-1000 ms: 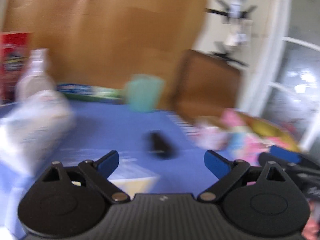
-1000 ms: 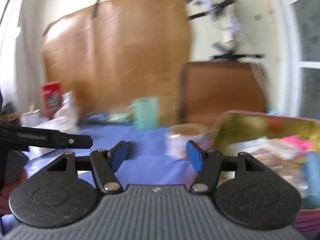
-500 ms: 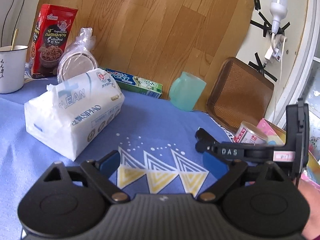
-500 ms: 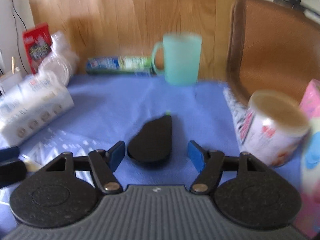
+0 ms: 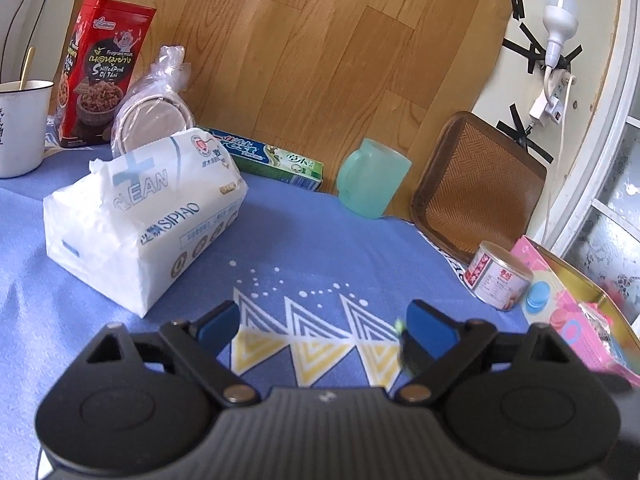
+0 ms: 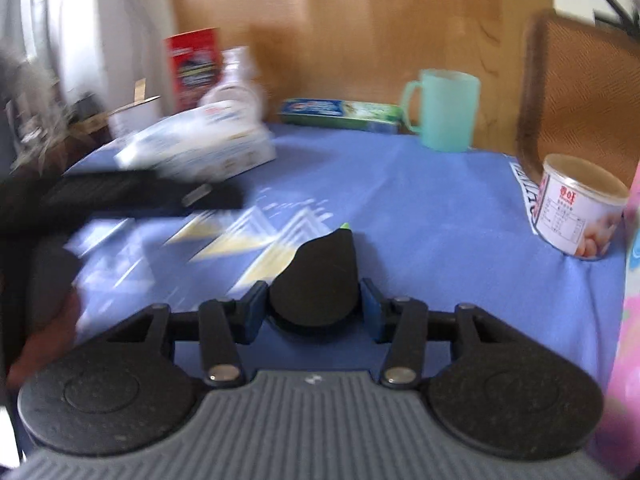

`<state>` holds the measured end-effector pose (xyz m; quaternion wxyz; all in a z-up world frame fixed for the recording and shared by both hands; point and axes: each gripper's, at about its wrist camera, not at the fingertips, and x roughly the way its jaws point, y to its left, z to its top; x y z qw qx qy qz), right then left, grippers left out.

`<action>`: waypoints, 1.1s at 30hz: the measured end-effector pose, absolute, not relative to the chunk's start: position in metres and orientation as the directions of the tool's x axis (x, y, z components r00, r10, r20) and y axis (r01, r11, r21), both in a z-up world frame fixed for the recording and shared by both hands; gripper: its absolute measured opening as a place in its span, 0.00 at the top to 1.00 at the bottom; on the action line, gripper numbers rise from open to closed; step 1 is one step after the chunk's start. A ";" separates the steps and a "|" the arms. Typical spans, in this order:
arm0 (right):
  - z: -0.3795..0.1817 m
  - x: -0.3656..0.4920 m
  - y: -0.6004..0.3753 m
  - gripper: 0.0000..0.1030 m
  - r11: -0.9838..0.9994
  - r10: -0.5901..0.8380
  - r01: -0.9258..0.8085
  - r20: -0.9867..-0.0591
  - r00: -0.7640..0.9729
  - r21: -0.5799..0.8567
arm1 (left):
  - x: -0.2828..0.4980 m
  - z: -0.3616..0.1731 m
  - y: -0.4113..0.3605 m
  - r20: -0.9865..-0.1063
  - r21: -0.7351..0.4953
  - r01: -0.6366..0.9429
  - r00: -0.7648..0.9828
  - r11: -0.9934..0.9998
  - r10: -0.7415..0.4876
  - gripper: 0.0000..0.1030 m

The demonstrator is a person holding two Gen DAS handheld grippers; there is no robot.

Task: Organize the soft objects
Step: 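Grasp the black oval case with the right tool and lift it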

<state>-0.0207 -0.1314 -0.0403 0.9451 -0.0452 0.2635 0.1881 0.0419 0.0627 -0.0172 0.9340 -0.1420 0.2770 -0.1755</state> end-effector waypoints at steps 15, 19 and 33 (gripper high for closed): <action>-0.041 -0.024 -0.134 0.49 0.922 0.358 -0.384 -0.507 0.784 0.057 | 0.042 -0.017 0.058 -0.484 -0.333 0.246 0.784 0.910 -0.389 0.05; -0.042 -0.024 -0.133 0.49 0.922 0.358 -0.384 -0.507 0.784 0.057 | 0.042 -0.017 0.058 -0.484 -0.330 0.251 0.783 0.910 -0.391 0.05; -0.042 -0.024 -0.134 0.49 0.922 0.357 -0.383 -0.507 0.785 0.057 | 0.041 -0.017 0.058 -0.483 -0.331 0.254 0.782 0.909 -0.394 0.05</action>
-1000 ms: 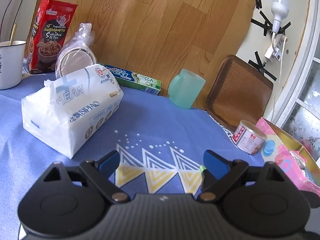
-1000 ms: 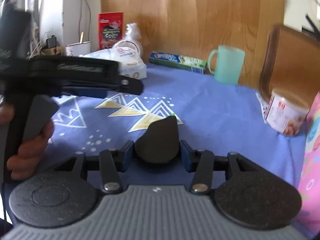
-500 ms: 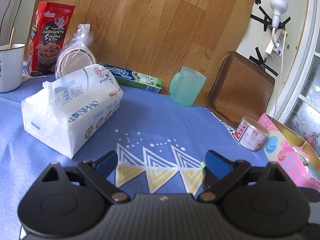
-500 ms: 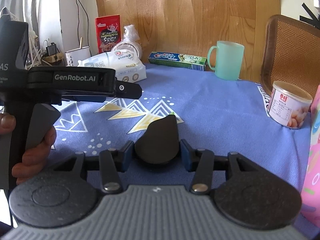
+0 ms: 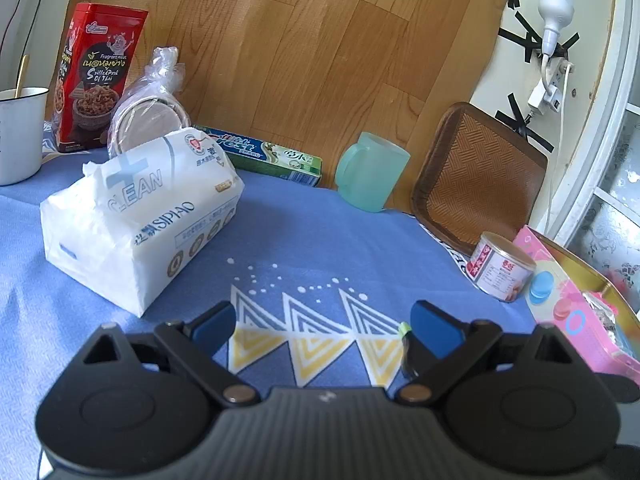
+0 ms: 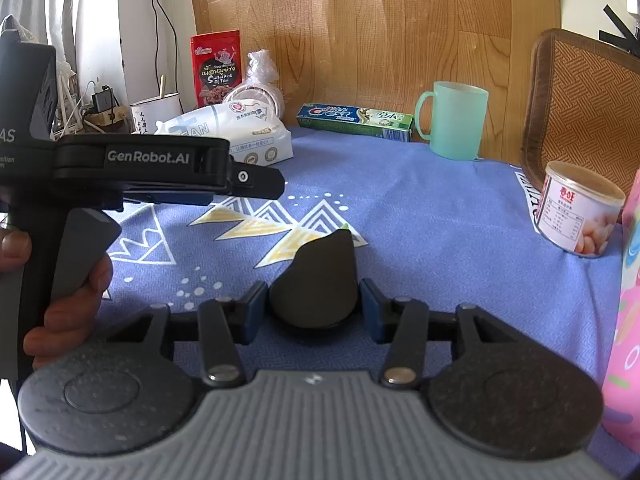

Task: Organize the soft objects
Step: 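Grasp the black oval case with the right tool and lift it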

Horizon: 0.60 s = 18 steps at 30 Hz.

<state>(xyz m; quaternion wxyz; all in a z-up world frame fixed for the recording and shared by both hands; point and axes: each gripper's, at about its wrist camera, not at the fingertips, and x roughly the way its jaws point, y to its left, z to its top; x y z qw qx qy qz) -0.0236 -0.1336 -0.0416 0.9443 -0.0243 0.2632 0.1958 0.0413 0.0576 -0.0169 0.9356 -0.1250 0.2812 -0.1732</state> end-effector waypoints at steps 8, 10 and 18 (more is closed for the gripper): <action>-0.041 -0.023 -0.134 0.48 0.923 0.357 -0.381 -0.506 0.785 0.060 | 0.041 -0.017 0.058 -0.483 -0.331 0.255 0.782 0.909 -0.395 0.05; -0.041 -0.023 -0.134 0.48 0.923 0.358 -0.381 -0.506 0.785 0.061 | 0.041 -0.017 0.057 -0.482 -0.329 0.257 0.781 0.908 -0.396 0.05; -0.042 -0.023 -0.133 0.47 0.923 0.357 -0.381 -0.506 0.785 0.060 | 0.041 -0.017 0.057 -0.482 -0.330 0.257 0.782 0.908 -0.396 0.05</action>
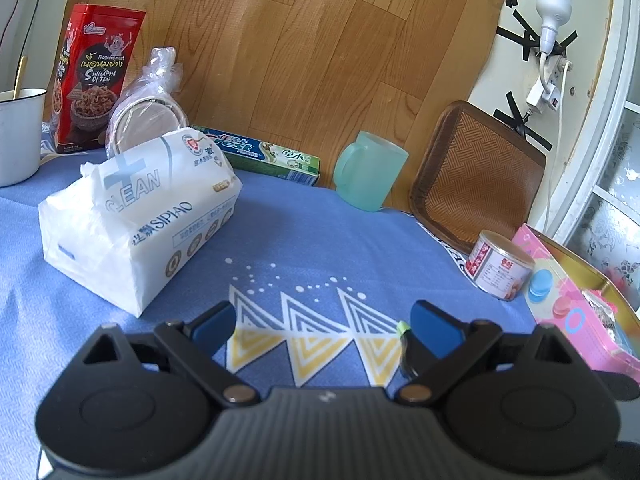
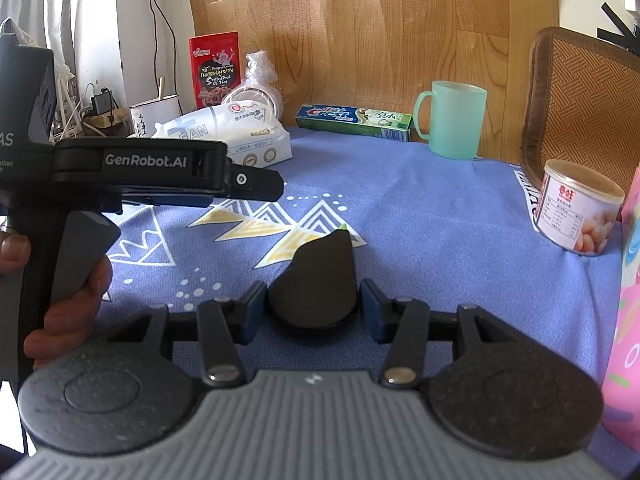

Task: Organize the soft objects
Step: 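Grasp the black oval case with the right tool and lift it, then grasp the black case with the left tool while the right tool releases it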

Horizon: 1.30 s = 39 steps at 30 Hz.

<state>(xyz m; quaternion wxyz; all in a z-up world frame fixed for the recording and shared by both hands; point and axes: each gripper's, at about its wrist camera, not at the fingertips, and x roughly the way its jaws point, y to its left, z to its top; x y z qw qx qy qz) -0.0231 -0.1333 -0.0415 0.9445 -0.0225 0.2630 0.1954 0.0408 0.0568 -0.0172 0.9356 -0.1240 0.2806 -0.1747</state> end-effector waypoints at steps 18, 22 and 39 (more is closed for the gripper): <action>-0.041 -0.023 -0.136 0.50 0.924 0.361 -0.376 -0.501 0.787 0.075 | 0.041 -0.018 0.057 -0.481 -0.331 0.257 0.782 0.908 -0.397 0.05; -0.041 -0.020 -0.145 0.50 0.918 0.390 -0.370 -0.490 0.779 0.142 | 0.040 -0.018 0.056 -0.481 -0.339 0.260 0.778 0.904 -0.404 0.05; -0.042 -0.016 -0.158 0.50 0.897 0.442 -0.376 -0.471 0.764 0.231 | 0.050 -0.024 0.034 -0.510 -0.661 0.301 0.492 0.688 -0.705 0.25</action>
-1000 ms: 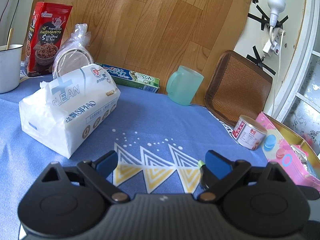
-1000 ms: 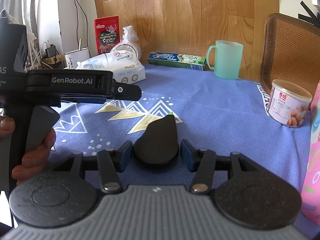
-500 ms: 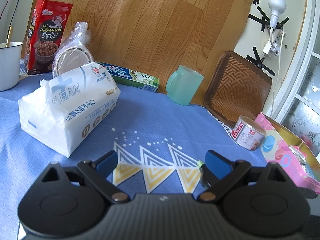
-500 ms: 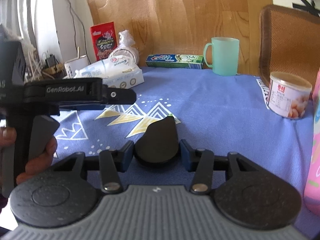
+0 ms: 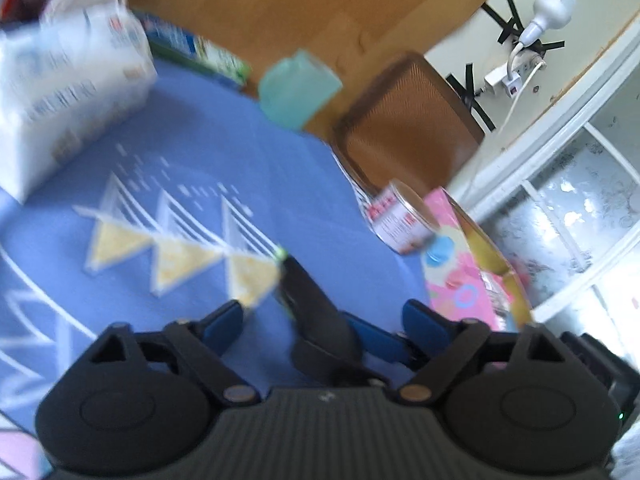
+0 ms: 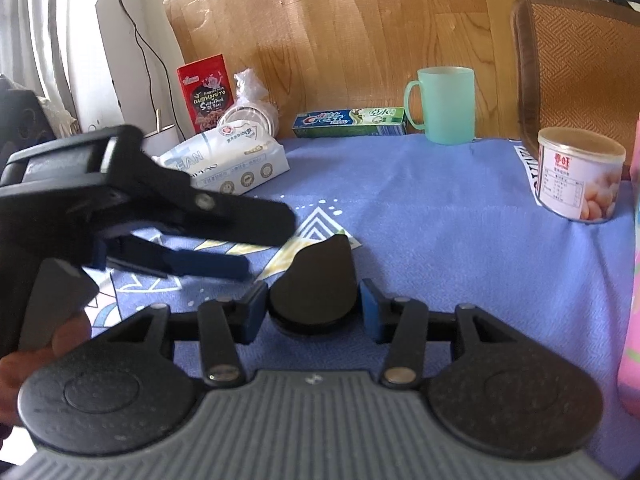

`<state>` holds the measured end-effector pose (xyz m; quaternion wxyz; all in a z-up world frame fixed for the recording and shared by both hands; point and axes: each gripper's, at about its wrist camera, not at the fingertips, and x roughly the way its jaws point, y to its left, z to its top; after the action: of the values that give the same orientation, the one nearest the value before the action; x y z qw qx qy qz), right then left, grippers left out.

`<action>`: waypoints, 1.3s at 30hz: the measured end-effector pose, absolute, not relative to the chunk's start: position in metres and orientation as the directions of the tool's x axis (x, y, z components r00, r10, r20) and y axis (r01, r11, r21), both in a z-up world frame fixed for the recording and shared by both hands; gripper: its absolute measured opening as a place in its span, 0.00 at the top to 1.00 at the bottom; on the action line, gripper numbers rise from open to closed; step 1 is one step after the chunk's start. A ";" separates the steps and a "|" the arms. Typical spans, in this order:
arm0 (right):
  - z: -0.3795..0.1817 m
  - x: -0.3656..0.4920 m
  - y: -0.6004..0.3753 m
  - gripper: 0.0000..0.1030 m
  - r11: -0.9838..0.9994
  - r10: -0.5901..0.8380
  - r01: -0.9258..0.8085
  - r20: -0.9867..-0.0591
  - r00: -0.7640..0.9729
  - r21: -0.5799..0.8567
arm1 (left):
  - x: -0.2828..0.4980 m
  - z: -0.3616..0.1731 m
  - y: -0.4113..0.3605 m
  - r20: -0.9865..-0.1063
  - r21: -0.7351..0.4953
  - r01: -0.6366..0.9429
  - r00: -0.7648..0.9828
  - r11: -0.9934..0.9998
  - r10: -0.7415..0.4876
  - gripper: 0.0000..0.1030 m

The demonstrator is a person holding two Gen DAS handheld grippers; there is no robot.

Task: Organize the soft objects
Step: 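Grasp the black case with the left tool while the right tool releases it, then lower the black case into the pink tin and open the left tool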

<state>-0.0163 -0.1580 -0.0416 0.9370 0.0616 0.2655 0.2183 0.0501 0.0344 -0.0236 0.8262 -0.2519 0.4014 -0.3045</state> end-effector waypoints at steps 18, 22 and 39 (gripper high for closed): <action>0.000 -0.109 -0.254 0.50 0.999 0.000 0.006 -0.162 0.987 0.037 | 0.034 0.052 -0.144 -0.451 -0.544 0.654 0.300 0.526 -0.841 0.50; -0.008 -0.114 -0.290 0.50 0.986 -0.154 0.162 -0.179 0.972 0.029 | 0.028 0.046 -0.203 -0.474 -0.523 0.701 0.234 0.485 -0.849 0.43; -0.007 -0.130 -0.345 0.33 0.897 -0.433 0.438 -0.077 0.898 0.063 | 0.012 0.045 -0.165 -0.459 -0.435 0.668 0.412 0.603 -0.787 0.23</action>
<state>-0.1300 -0.3449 -0.0075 0.9734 0.0394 0.0304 -0.2237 0.0124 -0.1655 0.0450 0.8351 -0.0920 0.3229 -0.4358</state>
